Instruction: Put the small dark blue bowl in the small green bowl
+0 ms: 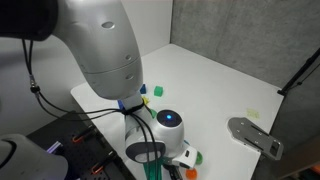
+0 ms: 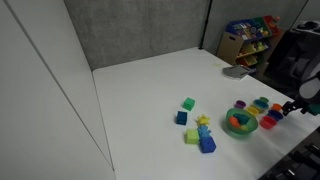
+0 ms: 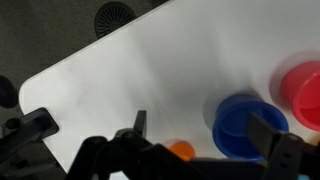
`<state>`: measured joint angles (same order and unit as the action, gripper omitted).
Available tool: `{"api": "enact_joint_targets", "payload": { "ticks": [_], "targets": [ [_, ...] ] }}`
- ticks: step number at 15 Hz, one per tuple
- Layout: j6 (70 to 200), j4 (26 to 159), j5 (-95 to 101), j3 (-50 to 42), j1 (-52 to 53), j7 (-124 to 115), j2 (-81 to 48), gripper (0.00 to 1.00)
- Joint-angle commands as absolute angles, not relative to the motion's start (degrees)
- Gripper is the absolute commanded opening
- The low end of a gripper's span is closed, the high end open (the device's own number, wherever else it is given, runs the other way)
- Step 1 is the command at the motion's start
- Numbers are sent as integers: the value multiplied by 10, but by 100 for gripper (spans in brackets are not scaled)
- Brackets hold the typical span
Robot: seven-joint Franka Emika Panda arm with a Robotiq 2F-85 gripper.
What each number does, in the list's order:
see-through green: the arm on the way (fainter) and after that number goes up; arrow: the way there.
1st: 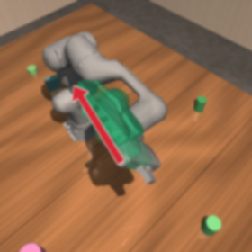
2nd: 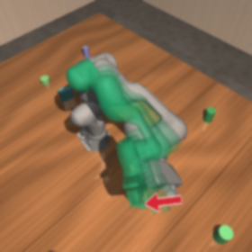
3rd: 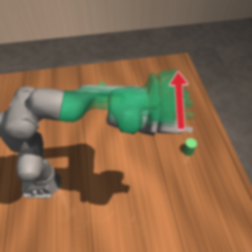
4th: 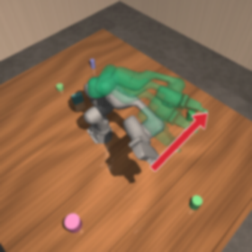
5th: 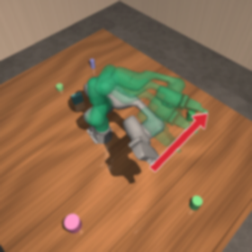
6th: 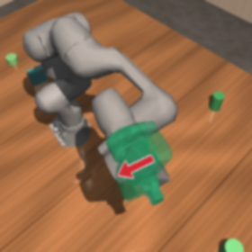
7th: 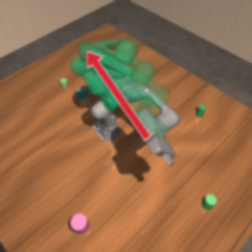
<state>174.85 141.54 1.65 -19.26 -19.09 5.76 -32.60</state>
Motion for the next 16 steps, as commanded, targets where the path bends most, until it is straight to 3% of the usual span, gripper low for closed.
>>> {"api": "enact_joint_targets", "payload": {
  "ticks": [1,12,13,14,16],
  "targets": [
    [1766,1379,14,-197,-189,43,-366,100],
    [1761,1334,-13,-128,-234,38,-391,100],
    [1760,1333,-17,-122,-237,37,-392,91],
    [1761,1331,-19,-117,-239,37,-393,75],
    [1760,1329,-20,-114,-241,36,-395,59]
  ]
}}
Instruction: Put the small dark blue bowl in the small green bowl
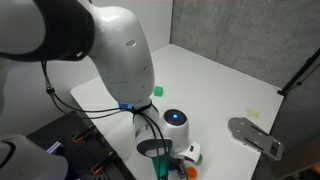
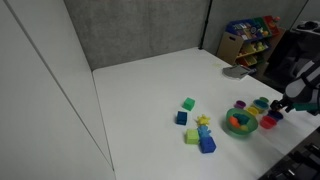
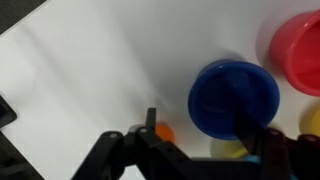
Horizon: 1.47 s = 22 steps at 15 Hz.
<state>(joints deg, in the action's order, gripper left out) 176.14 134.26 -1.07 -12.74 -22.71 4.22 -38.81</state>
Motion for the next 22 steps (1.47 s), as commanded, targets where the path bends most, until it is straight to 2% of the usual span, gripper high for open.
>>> {"api": "enact_joint_targets", "payload": {
  "ticks": [1,7,9,10,22],
  "targets": [
    [1760,1329,-21,-115,-240,35,-396,49],
    [1754,1333,-20,-123,-232,32,-397,4],
    [1739,1335,-18,-119,-238,38,-386,1],
    [1731,1338,-17,-114,-244,43,-377,5],
    [1623,1326,-29,-110,-259,64,-278,5]
  ]
}}
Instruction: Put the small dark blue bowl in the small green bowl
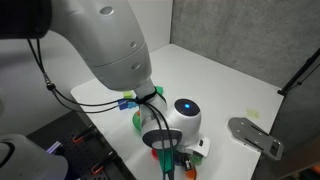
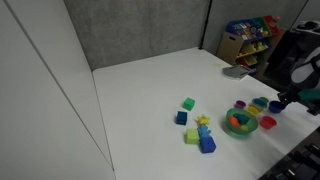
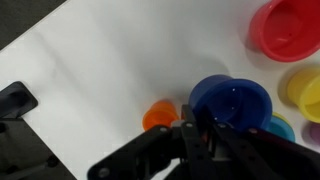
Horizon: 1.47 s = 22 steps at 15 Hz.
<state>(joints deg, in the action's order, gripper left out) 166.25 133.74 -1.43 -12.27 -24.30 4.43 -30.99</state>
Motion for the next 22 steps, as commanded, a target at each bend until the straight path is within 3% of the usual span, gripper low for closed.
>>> {"api": "enact_joint_targets", "payload": {
  "ticks": [1,22],
  "targets": [
    [1614,1319,-32,-107,-261,65,-274,5],
    [1633,1237,-98,-34,-291,86,-345,5]
  ]
}}
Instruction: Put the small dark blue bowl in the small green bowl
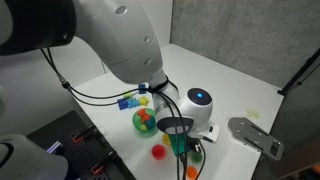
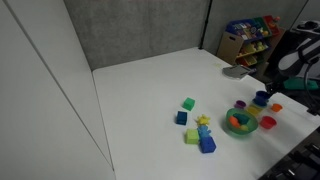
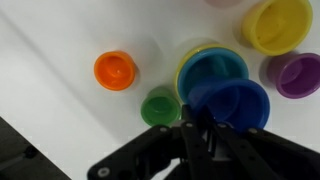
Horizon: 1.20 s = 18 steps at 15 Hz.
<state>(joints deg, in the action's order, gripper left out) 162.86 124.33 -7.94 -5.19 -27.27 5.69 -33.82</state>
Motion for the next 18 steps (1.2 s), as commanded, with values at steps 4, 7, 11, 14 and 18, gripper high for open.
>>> {"api": "enact_joint_targets", "payload": {
  "ticks": [4,7,11,14,18],
  "targets": [
    [1631,1239,-104,-22,-301,96,-350,5],
    [1629,1242,-106,-19,-307,98,-352,5],
    [1622,1247,-105,-19,-312,98,-348,36],
    [1618,1258,-103,-17,-314,104,-335,47],
    [1606,1281,-100,-2,-314,135,-295,81]
  ]
}}
